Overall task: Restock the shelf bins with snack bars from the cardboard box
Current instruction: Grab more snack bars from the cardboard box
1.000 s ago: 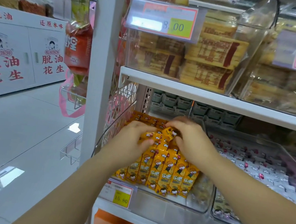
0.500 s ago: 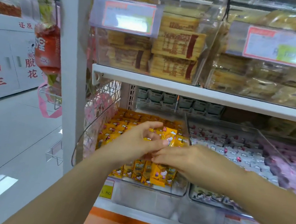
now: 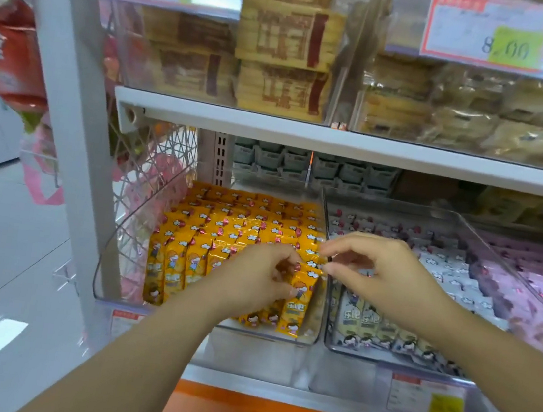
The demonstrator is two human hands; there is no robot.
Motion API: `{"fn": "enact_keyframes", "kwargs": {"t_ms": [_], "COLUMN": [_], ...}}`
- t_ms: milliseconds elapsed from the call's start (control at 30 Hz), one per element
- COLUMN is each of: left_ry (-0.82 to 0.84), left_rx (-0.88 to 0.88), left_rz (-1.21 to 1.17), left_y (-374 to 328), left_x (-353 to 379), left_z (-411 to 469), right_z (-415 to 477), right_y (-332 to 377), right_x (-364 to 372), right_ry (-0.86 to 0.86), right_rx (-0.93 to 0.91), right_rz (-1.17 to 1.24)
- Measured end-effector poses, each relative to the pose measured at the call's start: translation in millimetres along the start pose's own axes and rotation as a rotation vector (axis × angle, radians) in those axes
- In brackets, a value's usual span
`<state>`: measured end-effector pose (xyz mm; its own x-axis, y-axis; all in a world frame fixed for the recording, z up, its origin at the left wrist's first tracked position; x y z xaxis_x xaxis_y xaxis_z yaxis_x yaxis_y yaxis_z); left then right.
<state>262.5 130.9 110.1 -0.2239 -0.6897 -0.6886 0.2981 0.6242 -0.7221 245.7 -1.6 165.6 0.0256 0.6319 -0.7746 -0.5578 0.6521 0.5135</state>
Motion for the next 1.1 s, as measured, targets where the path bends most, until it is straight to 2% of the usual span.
{"fn": "enact_keyframes", "kwargs": {"t_ms": [133, 300, 433, 533, 600, 700, 800, 967, 1100], "left_ry": [-0.081, -0.01, 0.002, -0.072, -0.209, -0.423, -0.512, -0.403, -0.323], "left_rx": [0.027, 0.031, 0.023, -0.002, 0.074, 0.247, 0.333, 0.407, 0.224], "left_rz": [0.175, 0.332, 0.322, 0.365, 0.431, 0.354, 0.273, 0.213, 0.029], "left_y": [-4, -3, -6, -10, -28, -70, -99, -105, -60], "left_x": [-2, 6, 8, -7, -20, -25, 1, 92, 161], "left_z": [5, 5, -5, -19, -29, -48, -71, -112, -137], "right_z": [-1, 0, -8, -23, -36, -57, -81, -165, -252], "right_y": [-5, -9, -6, 2, 8, 16, 21, -1, -58], "right_x": [1, 3, 0, -11, -15, -15, -17, -11, 16], "right_ry": [0.005, -0.058, -0.074, -0.147, -0.165, -0.175, -0.191, -0.182, -0.122], "right_rx": [0.036, 0.052, 0.085, 0.072, 0.063, 0.059, 0.078, 0.224, 0.472], "right_rz": [0.065, 0.094, 0.025, 0.003, 0.029, 0.091, 0.165, 0.272, 0.293]}}
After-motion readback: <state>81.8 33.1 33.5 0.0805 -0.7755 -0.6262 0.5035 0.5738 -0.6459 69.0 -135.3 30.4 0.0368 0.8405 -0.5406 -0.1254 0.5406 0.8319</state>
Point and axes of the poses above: each hand's wrist, its own z-axis towards the middle knuckle, its own x-axis out of the palm, y = z × x, the point moved 8 cm from there along z, towards the middle knuckle, and after that the axes turned 1 degree about y, right-handed, at the moved point
